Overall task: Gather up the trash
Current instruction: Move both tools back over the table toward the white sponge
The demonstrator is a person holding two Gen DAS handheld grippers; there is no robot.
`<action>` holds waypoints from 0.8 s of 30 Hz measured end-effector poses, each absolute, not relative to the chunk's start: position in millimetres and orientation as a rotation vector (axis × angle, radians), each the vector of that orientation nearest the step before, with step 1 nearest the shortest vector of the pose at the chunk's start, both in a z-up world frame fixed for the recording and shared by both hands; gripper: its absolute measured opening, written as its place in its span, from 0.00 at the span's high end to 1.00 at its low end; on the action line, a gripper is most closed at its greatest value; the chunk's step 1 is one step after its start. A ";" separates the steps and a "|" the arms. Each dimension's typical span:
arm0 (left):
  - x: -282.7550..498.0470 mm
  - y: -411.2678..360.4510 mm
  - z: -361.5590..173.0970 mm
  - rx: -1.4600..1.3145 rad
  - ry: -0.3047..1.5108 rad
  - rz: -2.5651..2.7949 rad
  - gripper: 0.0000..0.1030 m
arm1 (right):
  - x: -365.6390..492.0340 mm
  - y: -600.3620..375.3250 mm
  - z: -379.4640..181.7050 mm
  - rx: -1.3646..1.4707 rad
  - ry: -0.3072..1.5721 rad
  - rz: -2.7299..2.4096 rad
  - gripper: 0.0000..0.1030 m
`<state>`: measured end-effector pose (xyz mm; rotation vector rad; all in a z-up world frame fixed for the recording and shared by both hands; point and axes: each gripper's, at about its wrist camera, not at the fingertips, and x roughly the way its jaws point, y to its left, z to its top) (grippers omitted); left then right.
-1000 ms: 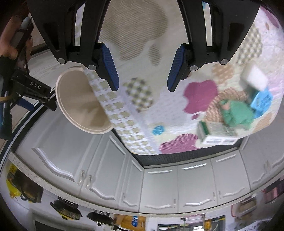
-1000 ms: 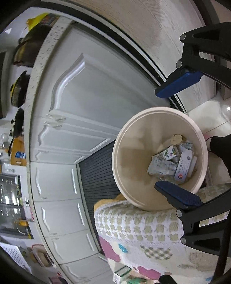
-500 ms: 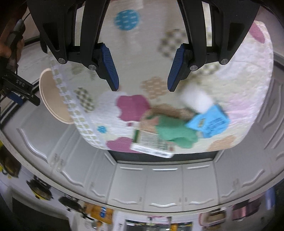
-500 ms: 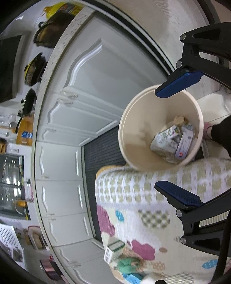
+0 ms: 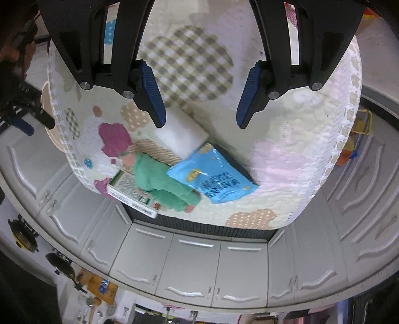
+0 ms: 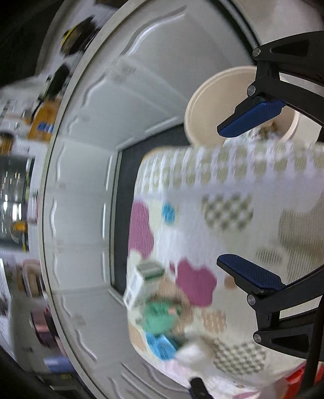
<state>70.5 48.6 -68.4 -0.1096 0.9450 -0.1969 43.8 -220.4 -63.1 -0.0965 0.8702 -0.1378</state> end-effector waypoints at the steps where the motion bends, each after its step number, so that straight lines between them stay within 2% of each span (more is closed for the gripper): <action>1: 73.9 50.9 -69.1 -0.122 0.948 -0.196 0.43 | 48.7 -210.6 -65.1 -0.122 0.874 -0.119 0.10; 4: 83.0 53.8 -74.7 -0.159 0.978 -0.216 0.42 | 60.5 -190.3 -71.1 -0.167 0.887 -0.080 0.13; 20: 114.7 22.3 -114.9 -0.285 1.021 -0.195 0.42 | 99.2 -169.8 -87.6 -0.106 0.948 0.048 0.14; 22: 114.0 26.5 -113.1 -0.286 1.013 -0.207 0.57 | 102.3 -165.3 -86.4 -0.098 0.948 0.075 0.18; 24: 111.5 31.6 -109.0 -0.283 1.006 -0.224 0.62 | 107.4 -159.2 -86.3 -0.092 0.950 0.106 0.21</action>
